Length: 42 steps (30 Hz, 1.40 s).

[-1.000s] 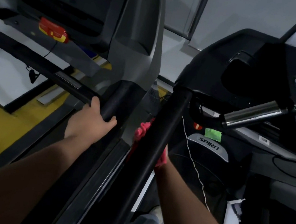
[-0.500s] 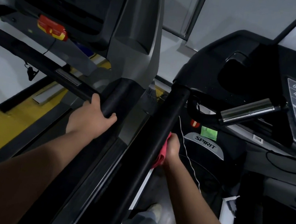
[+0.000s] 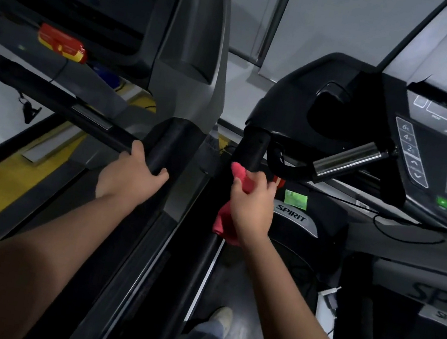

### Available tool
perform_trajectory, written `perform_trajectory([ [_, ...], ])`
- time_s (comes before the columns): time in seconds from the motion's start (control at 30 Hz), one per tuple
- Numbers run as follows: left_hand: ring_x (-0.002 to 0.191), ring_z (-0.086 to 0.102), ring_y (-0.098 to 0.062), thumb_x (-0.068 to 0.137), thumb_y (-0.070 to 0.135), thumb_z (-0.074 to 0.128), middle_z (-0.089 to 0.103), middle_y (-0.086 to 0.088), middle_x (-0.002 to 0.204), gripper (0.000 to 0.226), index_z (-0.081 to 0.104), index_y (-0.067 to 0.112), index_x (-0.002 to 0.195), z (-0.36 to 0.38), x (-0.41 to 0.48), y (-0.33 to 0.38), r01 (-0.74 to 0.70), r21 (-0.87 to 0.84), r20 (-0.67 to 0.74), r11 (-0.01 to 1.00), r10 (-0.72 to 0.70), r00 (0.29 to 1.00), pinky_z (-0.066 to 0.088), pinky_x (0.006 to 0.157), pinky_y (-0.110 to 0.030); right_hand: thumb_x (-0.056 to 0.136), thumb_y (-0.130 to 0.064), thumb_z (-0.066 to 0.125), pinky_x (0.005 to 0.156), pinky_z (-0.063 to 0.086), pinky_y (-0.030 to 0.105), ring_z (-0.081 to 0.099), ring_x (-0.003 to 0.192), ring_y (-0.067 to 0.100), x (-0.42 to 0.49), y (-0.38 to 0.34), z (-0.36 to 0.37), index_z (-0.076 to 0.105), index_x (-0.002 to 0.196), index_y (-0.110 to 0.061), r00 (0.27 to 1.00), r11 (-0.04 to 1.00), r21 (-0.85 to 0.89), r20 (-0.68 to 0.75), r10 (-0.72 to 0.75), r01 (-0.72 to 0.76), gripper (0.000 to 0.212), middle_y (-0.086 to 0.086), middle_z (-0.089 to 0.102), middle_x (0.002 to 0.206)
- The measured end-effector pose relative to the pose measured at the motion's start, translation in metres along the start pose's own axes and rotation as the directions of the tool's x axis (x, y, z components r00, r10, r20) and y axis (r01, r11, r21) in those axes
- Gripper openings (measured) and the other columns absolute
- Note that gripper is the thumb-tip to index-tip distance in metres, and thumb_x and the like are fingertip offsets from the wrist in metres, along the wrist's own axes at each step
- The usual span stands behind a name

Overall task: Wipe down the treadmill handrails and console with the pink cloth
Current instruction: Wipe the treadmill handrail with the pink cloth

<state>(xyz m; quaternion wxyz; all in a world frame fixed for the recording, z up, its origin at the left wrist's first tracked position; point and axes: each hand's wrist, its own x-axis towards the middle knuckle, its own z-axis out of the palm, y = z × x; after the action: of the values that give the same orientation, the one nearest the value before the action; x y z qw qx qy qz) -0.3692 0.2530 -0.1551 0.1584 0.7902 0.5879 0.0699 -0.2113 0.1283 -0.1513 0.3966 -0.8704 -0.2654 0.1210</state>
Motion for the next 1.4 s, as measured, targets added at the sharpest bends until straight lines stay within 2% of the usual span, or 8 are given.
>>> perform_trajectory([
  [0.13, 0.072, 0.050, -0.028, 0.088, 0.053, 0.049, 0.052, -0.015, 0.105, 0.058, 0.031, 0.013, 0.126, -0.001, 0.001, 0.000, -0.002, -0.003, 0.008, 1.000, 0.002, 1.000, 0.035, 0.049, -0.030, 0.091, -0.029, 0.052, 0.065, 0.042, 0.033, 0.055, 0.092, 0.032, -0.008, -0.017, 0.001, 0.055, 0.116, -0.012, 0.967, 0.901, -0.351, 0.071, -0.246, 0.255, 0.031, 0.011, 0.038, 0.123],
  [0.3, 0.072, 0.049, -0.027, 0.088, 0.053, 0.050, 0.052, -0.016, 0.106, 0.059, 0.031, 0.013, 0.127, -0.002, 0.001, 0.001, 0.009, -0.011, 0.014, 1.000, -0.008, 1.000, 0.033, 0.049, -0.031, 0.095, -0.039, 0.041, 0.100, 0.031, 0.041, 0.034, 0.120, 0.034, -0.019, -0.042, 0.025, 0.049, 0.127, -0.008, 0.922, 0.665, -0.641, 0.309, -0.231, 0.382, 0.046, 0.016, 0.029, 0.136],
  [0.47, 0.074, 0.047, -0.025, 0.087, 0.053, 0.051, 0.053, -0.016, 0.107, 0.058, 0.033, 0.012, 0.124, -0.004, -0.001, 0.000, 0.022, -0.046, 0.020, 0.999, -0.021, 1.000, 0.035, 0.054, -0.032, 0.094, -0.032, 0.041, 0.112, 0.014, 0.042, 0.013, 0.140, 0.029, -0.015, -0.034, 0.014, 0.031, 0.146, -0.024, 0.757, 0.582, -0.511, 0.568, -0.324, 0.633, 0.053, 0.009, 0.009, 0.157],
  [0.7, 0.074, 0.047, -0.025, 0.087, 0.053, 0.051, 0.052, -0.014, 0.108, 0.060, 0.032, 0.012, 0.127, -0.003, -0.001, -0.001, 0.014, -0.059, 0.012, 0.998, -0.014, 1.000, 0.036, 0.055, -0.032, 0.090, -0.043, 0.024, 0.113, -0.005, 0.035, 0.023, 0.144, 0.020, 0.016, 0.002, -0.010, 0.059, 0.126, -0.027, 0.568, 0.527, -0.264, 0.587, -0.577, 0.808, 0.053, -0.005, 0.045, 0.144],
  [0.87, 0.076, 0.050, -0.026, 0.087, 0.054, 0.051, 0.052, -0.014, 0.108, 0.061, 0.031, 0.013, 0.127, -0.002, 0.000, -0.002, 0.011, -0.051, 0.000, 0.999, -0.011, 1.000, 0.040, 0.057, -0.033, 0.096, -0.025, 0.036, 0.117, 0.004, 0.037, 0.037, 0.134, 0.022, 0.040, -0.029, 0.010, 0.066, 0.112, -0.014, 0.536, 0.437, -0.353, 0.729, -0.425, 0.827, 0.036, 0.003, 0.059, 0.127],
  [1.03, 0.079, 0.055, -0.027, 0.086, 0.056, 0.051, 0.053, -0.013, 0.108, 0.063, 0.031, 0.014, 0.128, 0.001, 0.003, -0.003, 0.013, -0.049, -0.005, 0.999, -0.014, 1.000, 0.043, 0.057, -0.033, 0.097, -0.029, 0.037, 0.093, 0.044, 0.039, 0.057, 0.107, 0.029, 0.047, -0.060, 0.040, 0.063, 0.110, -0.008, 0.545, 0.283, -0.512, 0.838, -0.044, 0.811, 0.036, 0.010, 0.062, 0.117],
  [1.23, 0.077, 0.056, -0.025, 0.084, 0.057, 0.052, 0.053, -0.010, 0.108, 0.063, 0.032, 0.016, 0.128, 0.003, 0.006, -0.005, 0.030, -0.064, -0.006, 0.997, -0.031, 1.000, 0.038, 0.052, -0.031, 0.097, -0.023, 0.038, 0.103, 0.035, 0.036, 0.041, 0.131, 0.026, 0.043, -0.075, 0.069, 0.043, 0.139, -0.013, 0.564, 0.092, -0.608, 0.775, 0.286, 0.789, 0.043, 0.004, 0.042, 0.144],
  [1.4, 0.078, 0.056, -0.023, 0.084, 0.058, 0.053, 0.053, -0.010, 0.110, 0.065, 0.032, 0.018, 0.129, 0.004, 0.007, -0.005, 0.028, -0.079, -0.010, 0.997, -0.029, 1.000, 0.041, 0.055, -0.031, 0.100, -0.023, 0.039, 0.113, 0.016, 0.045, 0.021, 0.141, 0.033, 0.030, -0.084, 0.073, 0.027, 0.146, -0.010, 0.557, -0.020, -0.588, 0.755, 0.346, 0.809, 0.050, 0.012, 0.024, 0.153],
])
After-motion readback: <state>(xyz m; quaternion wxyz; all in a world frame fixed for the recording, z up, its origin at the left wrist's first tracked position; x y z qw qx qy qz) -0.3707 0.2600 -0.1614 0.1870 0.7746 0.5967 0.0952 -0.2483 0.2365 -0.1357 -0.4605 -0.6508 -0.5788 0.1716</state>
